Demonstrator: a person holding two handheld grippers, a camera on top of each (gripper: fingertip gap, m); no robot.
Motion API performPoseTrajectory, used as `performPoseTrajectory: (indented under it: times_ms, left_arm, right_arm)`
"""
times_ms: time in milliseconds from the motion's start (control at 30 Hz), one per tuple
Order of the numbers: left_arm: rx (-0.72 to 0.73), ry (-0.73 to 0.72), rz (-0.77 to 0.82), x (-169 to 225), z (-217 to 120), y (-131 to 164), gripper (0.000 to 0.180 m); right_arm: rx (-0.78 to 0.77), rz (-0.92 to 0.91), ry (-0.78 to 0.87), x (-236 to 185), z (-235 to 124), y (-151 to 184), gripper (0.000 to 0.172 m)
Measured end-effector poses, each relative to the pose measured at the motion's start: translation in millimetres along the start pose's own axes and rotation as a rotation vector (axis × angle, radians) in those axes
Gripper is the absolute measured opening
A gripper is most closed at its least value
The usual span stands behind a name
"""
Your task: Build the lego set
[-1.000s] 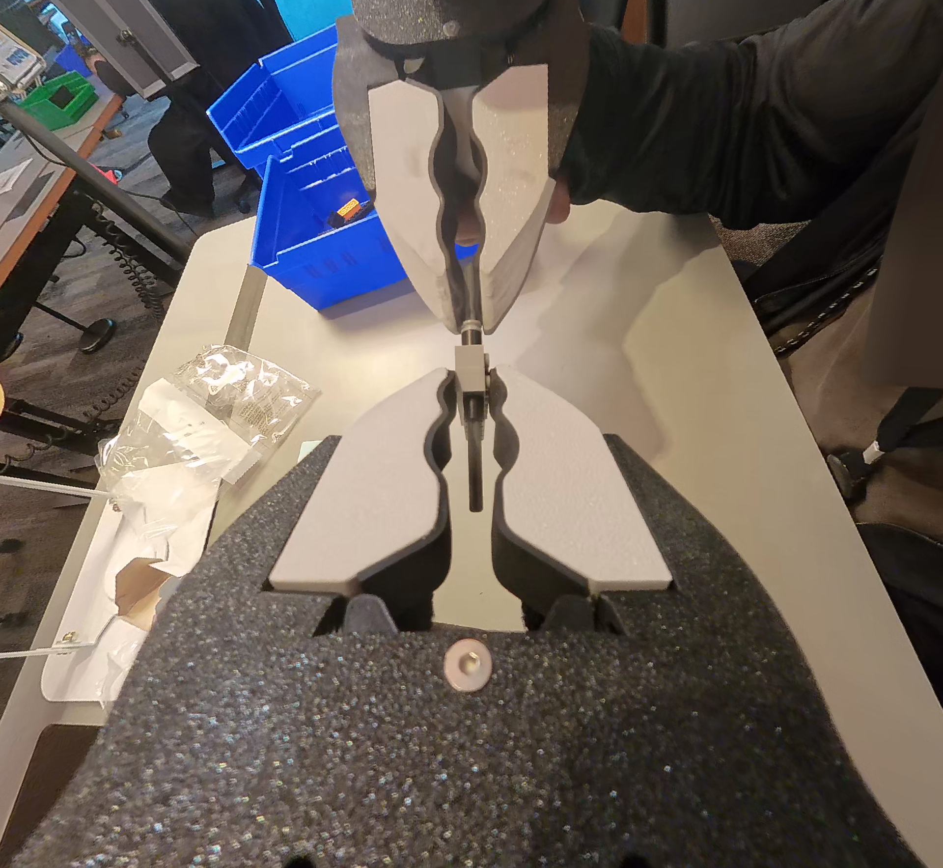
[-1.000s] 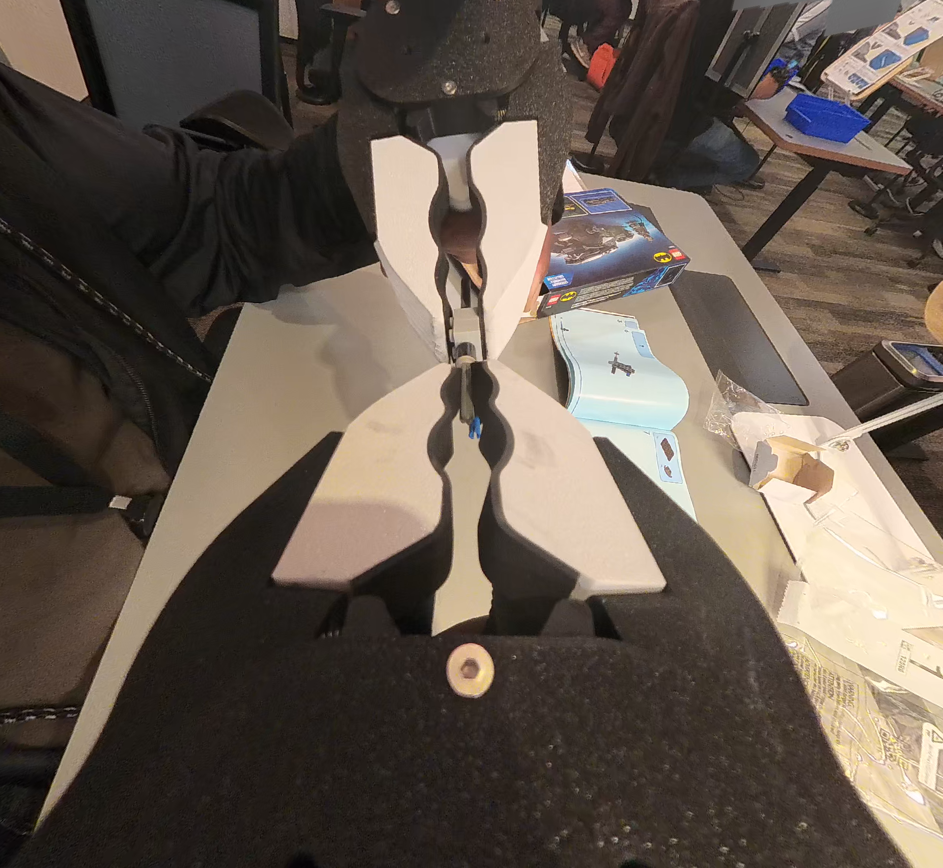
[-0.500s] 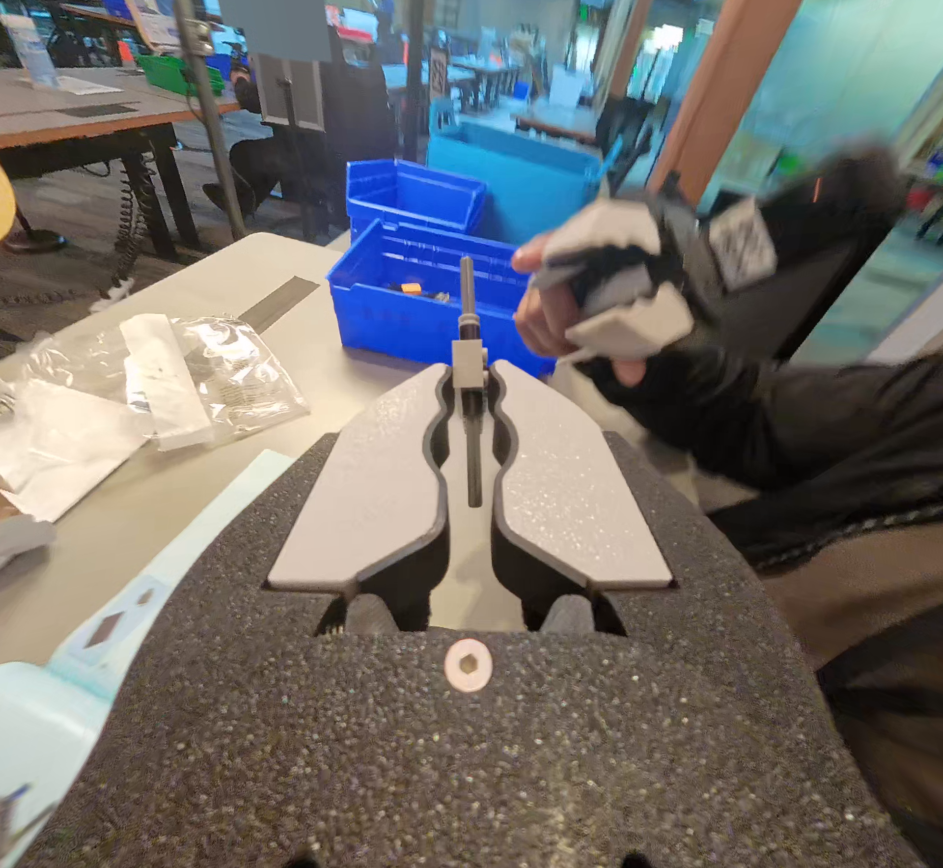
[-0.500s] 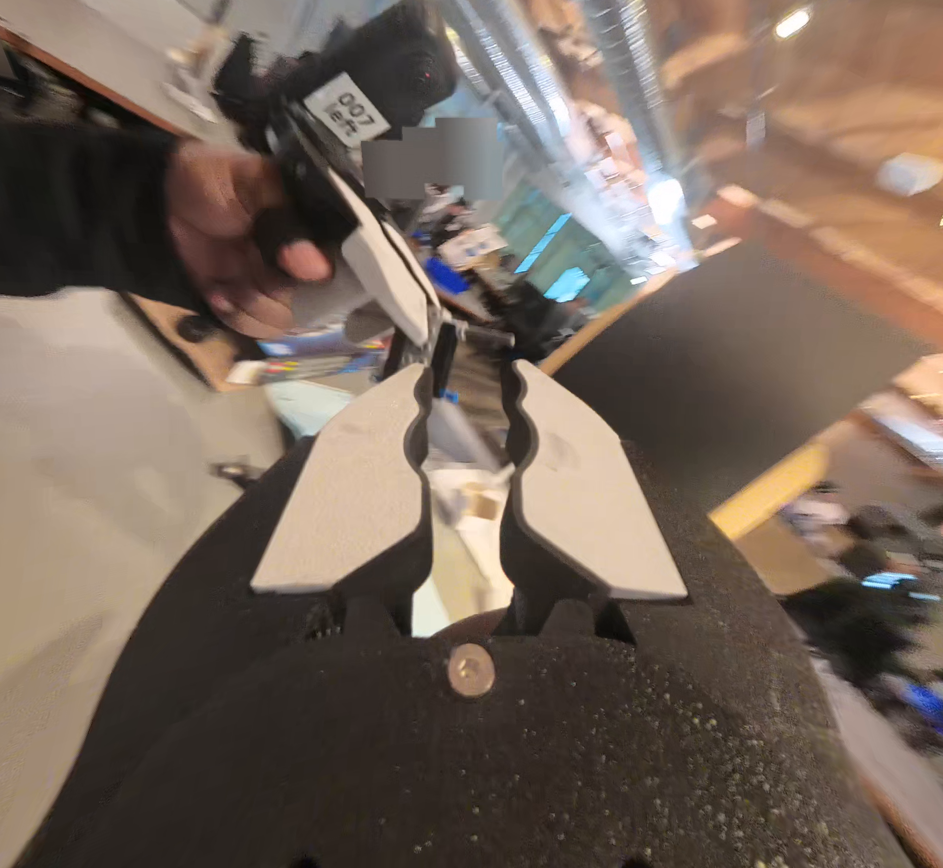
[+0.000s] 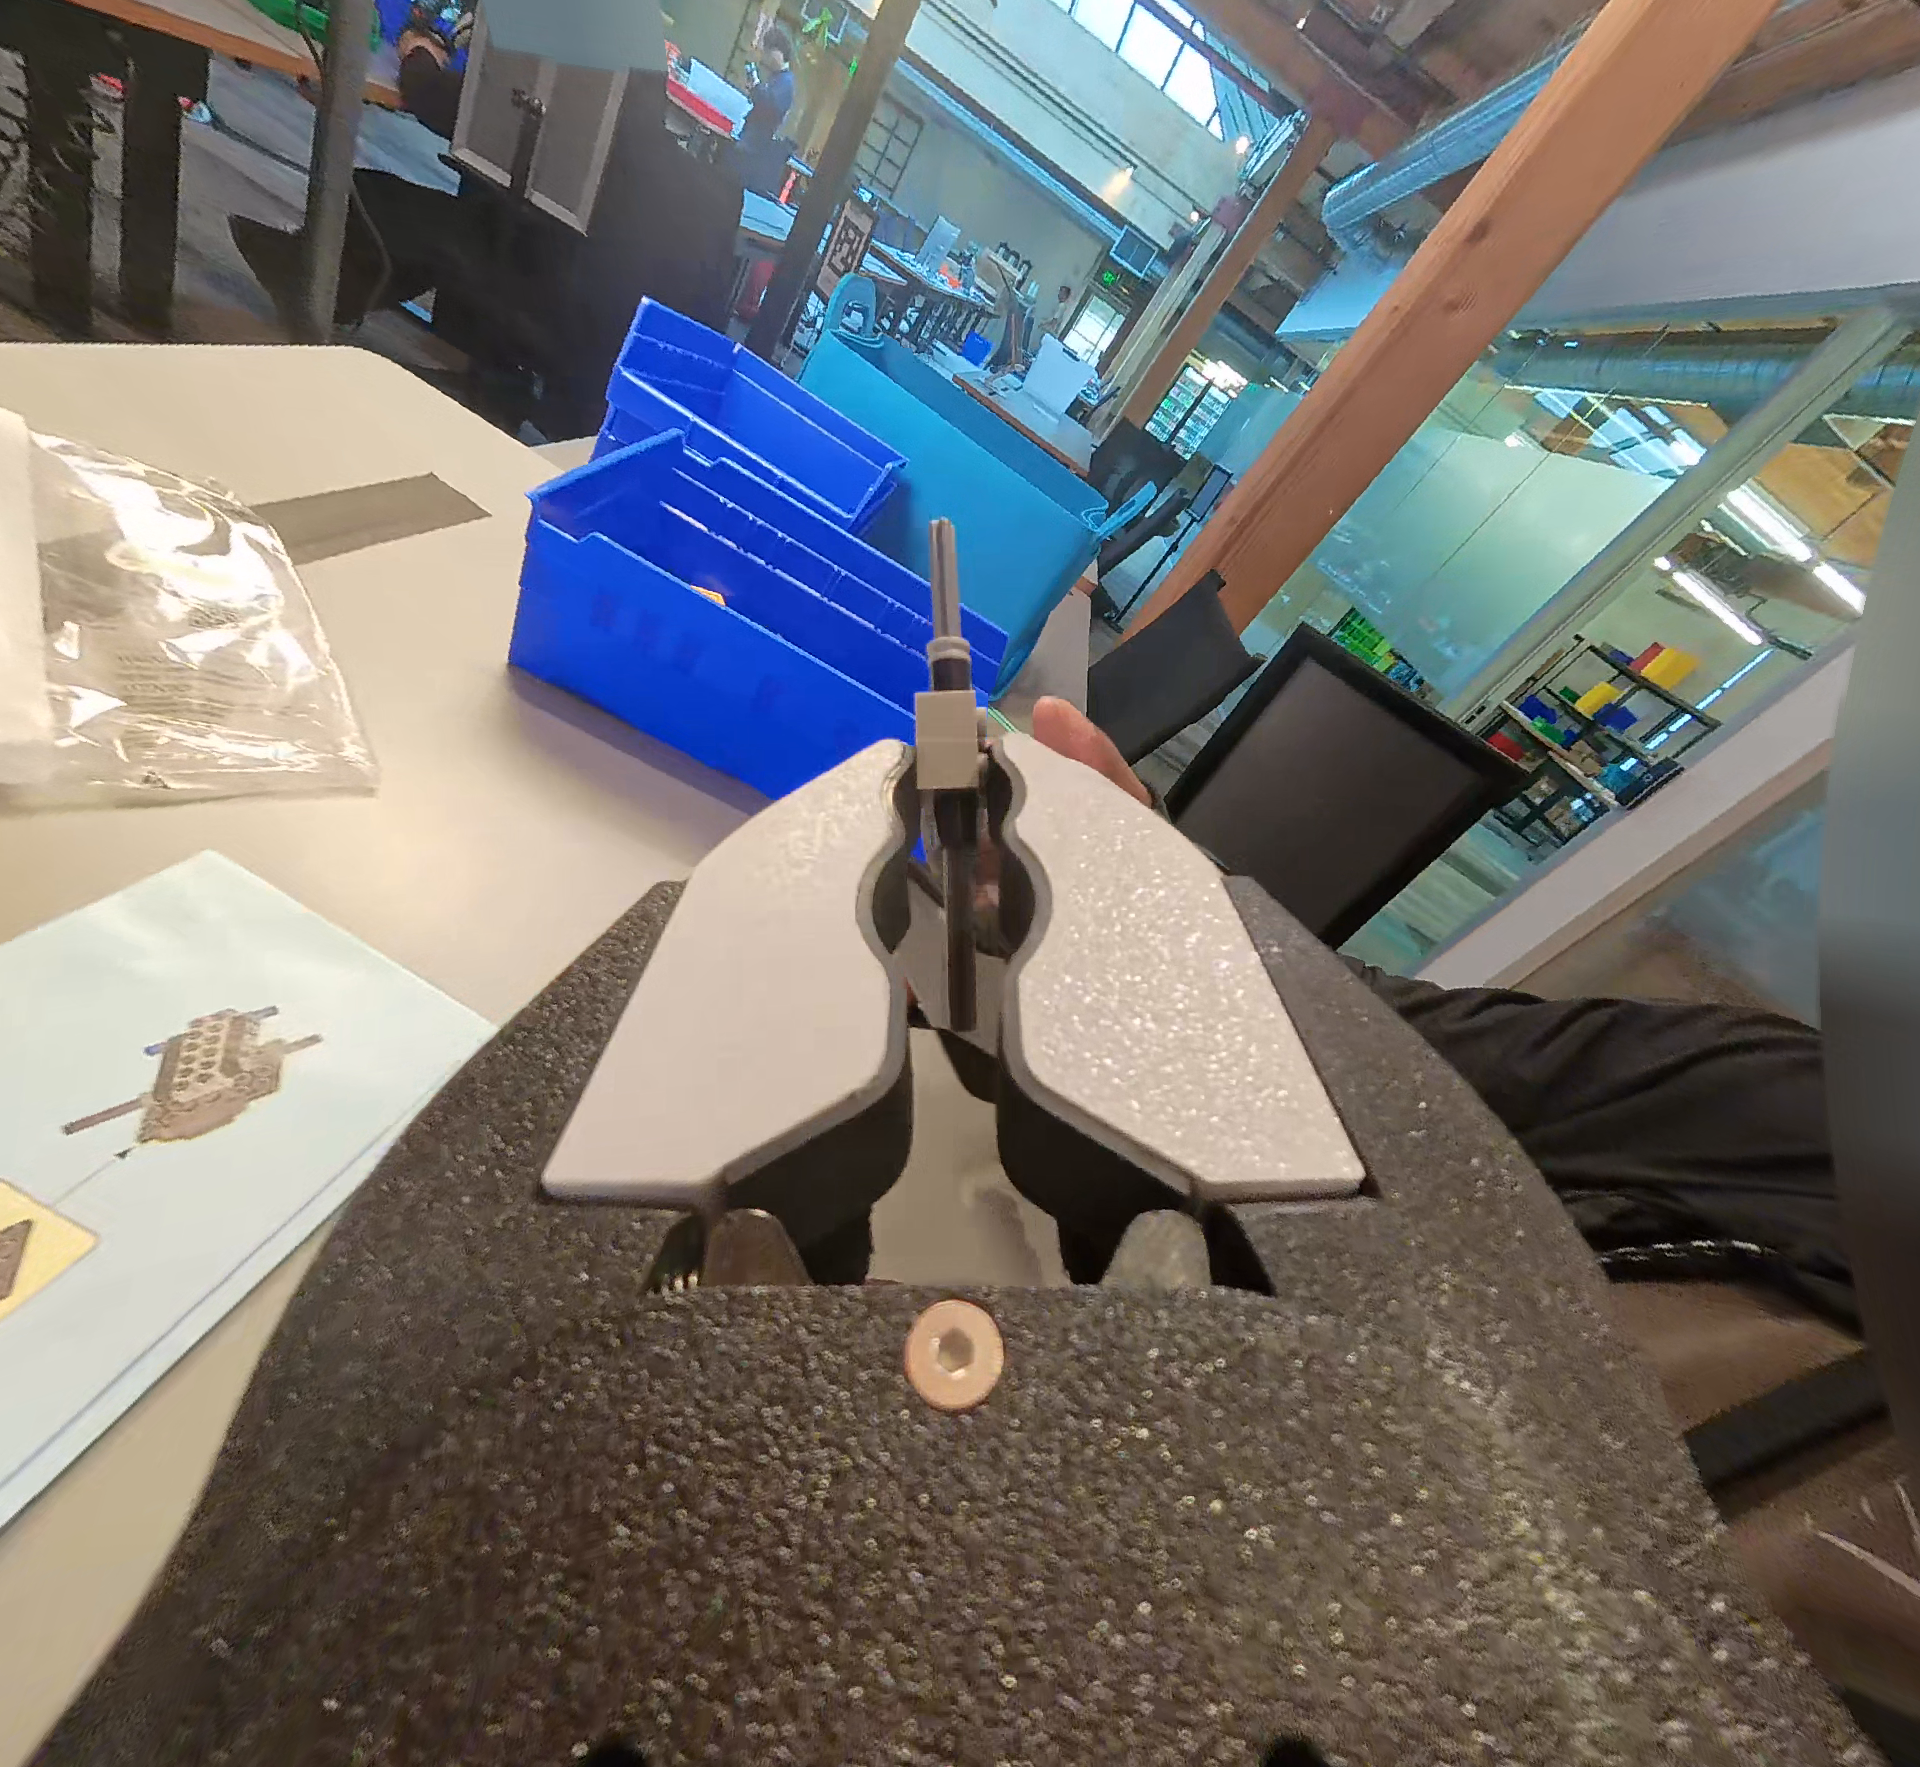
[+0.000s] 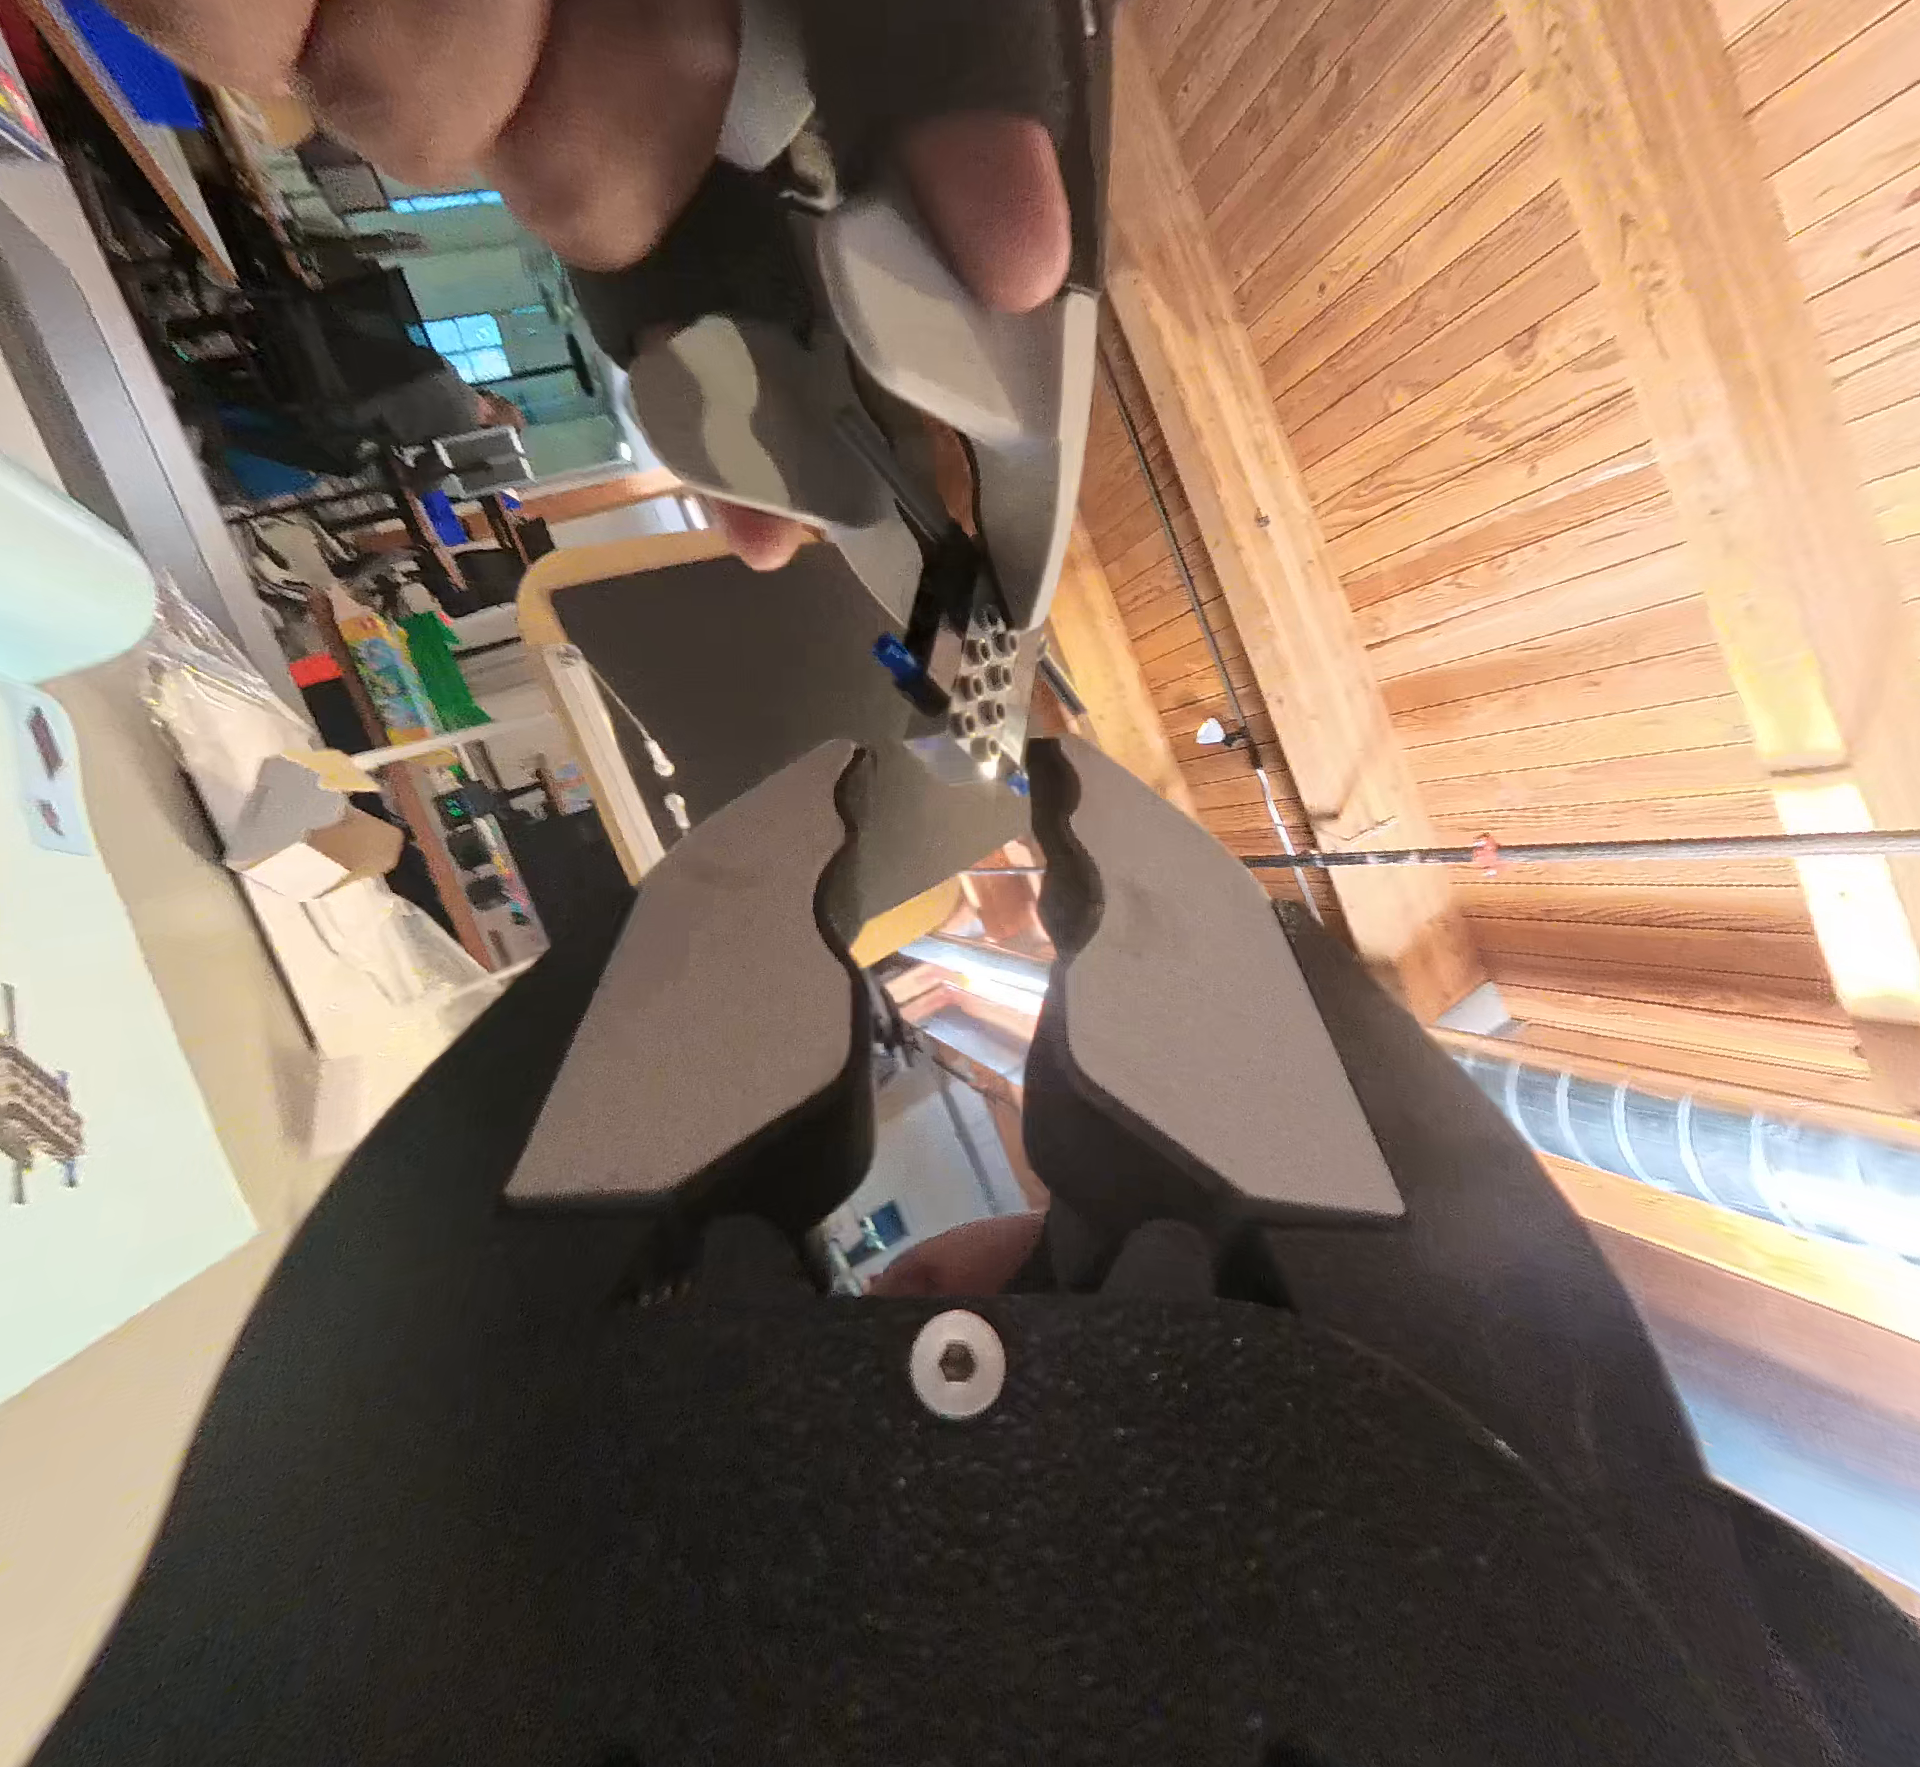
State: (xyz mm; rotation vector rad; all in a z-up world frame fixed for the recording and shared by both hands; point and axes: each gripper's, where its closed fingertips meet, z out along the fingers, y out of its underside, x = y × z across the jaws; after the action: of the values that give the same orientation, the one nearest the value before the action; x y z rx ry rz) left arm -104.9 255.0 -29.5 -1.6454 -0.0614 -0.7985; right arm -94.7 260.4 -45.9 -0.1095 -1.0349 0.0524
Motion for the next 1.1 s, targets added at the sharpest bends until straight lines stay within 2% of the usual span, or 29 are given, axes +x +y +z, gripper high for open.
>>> performPoseTrajectory:
  times_ms: [167,367,567,633,733,867,1000,1100]
  left_arm:
    - [-0.004,-0.011,-0.06,-5.8,9.9,11.0,0.012]
    - [-0.012,0.01,-0.113,-6.3,15.8,17.7,0.014]
    - [-0.033,0.014,-0.009,-6.4,5.1,15.2,0.049]
    - [-0.016,0.012,0.115,-7.3,-4.9,9.9,0.056]
    - [0.0,0.03,0.455,-2.3,-27.9,17.0,0.06]
    - [-0.025,-0.074,0.819,-8.5,-45.9,35.4,0.06]
    - [-0.033,-0.142,1.132,-5.9,-46.2,50.9,0.052]
    - [-0.06,-0.084,1.212,0.3,-40.9,68.8,0.045]
  right_arm:
    - [-0.022,-0.064,0.039,-3.0,1.5,2.8,0.03]
    - [-0.029,-0.026,0.039,-3.9,-0.3,8.3,0.013]
    - [0.011,0.144,-0.003,1.8,-3.4,16.5,0.013]
    - [0.097,0.245,-0.105,-7.2,-8.8,9.4,0.013]
    - [0.181,0.47,-0.269,-16.8,-16.2,0.6,0.013]
    - [0.248,0.842,-0.541,-29.1,-23.5,-15.2,0.013]
    - [0.336,1.166,-0.768,-34.7,-35.9,-35.8,0.013]
    - [0.371,1.31,-0.895,-40.5,-44.1,-45.6,0.013]
